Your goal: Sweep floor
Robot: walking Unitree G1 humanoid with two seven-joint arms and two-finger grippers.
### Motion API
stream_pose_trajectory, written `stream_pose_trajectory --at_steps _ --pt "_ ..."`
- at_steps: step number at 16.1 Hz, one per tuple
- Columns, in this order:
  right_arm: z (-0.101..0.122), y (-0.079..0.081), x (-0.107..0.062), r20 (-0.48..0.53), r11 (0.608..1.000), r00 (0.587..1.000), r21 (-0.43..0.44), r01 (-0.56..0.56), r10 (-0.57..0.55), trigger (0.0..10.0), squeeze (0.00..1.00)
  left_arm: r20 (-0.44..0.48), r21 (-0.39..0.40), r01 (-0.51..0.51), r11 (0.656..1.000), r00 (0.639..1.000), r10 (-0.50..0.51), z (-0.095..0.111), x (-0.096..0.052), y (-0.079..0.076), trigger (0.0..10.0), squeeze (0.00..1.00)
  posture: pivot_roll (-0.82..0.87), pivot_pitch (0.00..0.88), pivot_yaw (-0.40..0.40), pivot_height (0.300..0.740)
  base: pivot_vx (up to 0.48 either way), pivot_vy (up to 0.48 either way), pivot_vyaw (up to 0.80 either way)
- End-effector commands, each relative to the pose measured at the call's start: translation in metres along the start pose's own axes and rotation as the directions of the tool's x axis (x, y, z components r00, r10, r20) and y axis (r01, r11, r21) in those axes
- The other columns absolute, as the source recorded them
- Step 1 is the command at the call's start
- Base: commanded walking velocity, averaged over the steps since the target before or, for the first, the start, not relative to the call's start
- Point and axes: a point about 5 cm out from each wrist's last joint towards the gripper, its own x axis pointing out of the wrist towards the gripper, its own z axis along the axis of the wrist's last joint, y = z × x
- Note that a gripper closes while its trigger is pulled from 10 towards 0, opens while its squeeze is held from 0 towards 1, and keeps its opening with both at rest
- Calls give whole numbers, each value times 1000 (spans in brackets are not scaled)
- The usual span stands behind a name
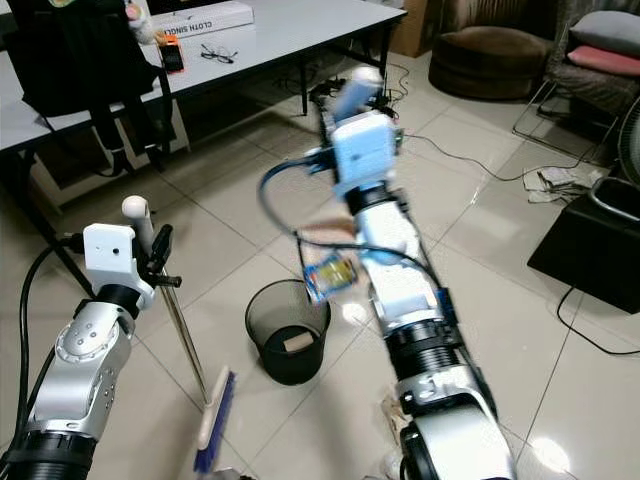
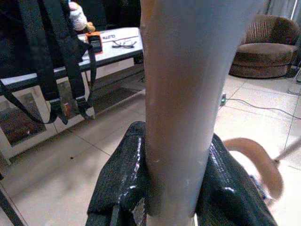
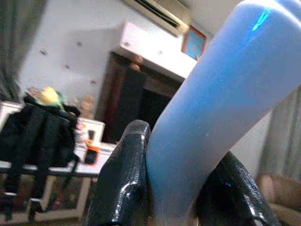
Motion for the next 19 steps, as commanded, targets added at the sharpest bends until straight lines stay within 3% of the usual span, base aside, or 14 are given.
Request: stream_pose_trajectory --at_steps 1,4,5,7,10,11,12,13,14,15,16,18,19 --pt "13 9 6 95 999 994 -21 -46 47 10000 0 46 15 -5 1000 999 4 11 2 1 10000 0 -64 0 38 740 0 0 0" --pt "15 29 -2 148 982 972 -81 -172 182 10000 0 48 16 -4 1000 999 3 12 1 1 10000 0 -65 0 38 740 0 0 0" --pt "16 41 -9 176 960 946 -123 -253 272 10000 0 48 16 -2 1000 999 2 12 2 0 10000 0 -66 0 40 740 0 0 0" --pt "13 45 -13 175 950 938 -138 -279 300 10000 0 48 16 -1 1000 999 0 12 2 0 10000 0 -66 0 40 740 0 0 0" --pt "7 41 -13 139 927 936 -242 -285 324 10000 0 44 17 4 1000 999 -5 11 3 -1 10000 0 -67 0 40 740 0 0 0" --pt "3 24 -10 103 918 959 -330 -219 266 10000 0 39 20 11 1000 999 -12 10 3 -2 10000 0 -66 0 39 740 0 0 0" --pt "3 19 -9 98 921 967 -340 -192 237 10000 0 38 21 14 1000 999 -14 10 3 -2 10000 0 -66 0 39 740 0 0 0" --pt "4 -6 -5 83 932 992 -357 -55 91 10000 0 29 18 25 1000 999 -26 9 3 -3 10000 0 -66 0 38 740 0 0 0" --pt "2 -40 -3 34 930 993 -348 115 -110 10000 0 13 9 55 998 998 -55 7 3 -6 10000 0 -69 1 38 740 0 0 0" --pt "-3 -68 -8 -42 913 968 -345 218 -247 10000 0 -8 0 92 996 996 -92 4 2 -10 10000 0 -75 5 41 740 0 0 0" --pt "-5 -76 -10 -68 905 959 -352 237 -277 10000 0 -15 -2 104 995 995 -104 2 2 -12 10000 0 -77 6 43 740 0 0 0" --pt "-21 -98 -39 -223 892 901 -354 281 -372 10000 0 -21 -18 141 990 990 -142 2 3 -18 10000 0 -90 13 47 740 0 0 -234" --pt "-23 -101 -47 -243 890 887 -345 300 -393 10000 0 -22 -22 147 989 989 -147 2 3 -19 10000 0 -96 16 51 740 0 0 -800"
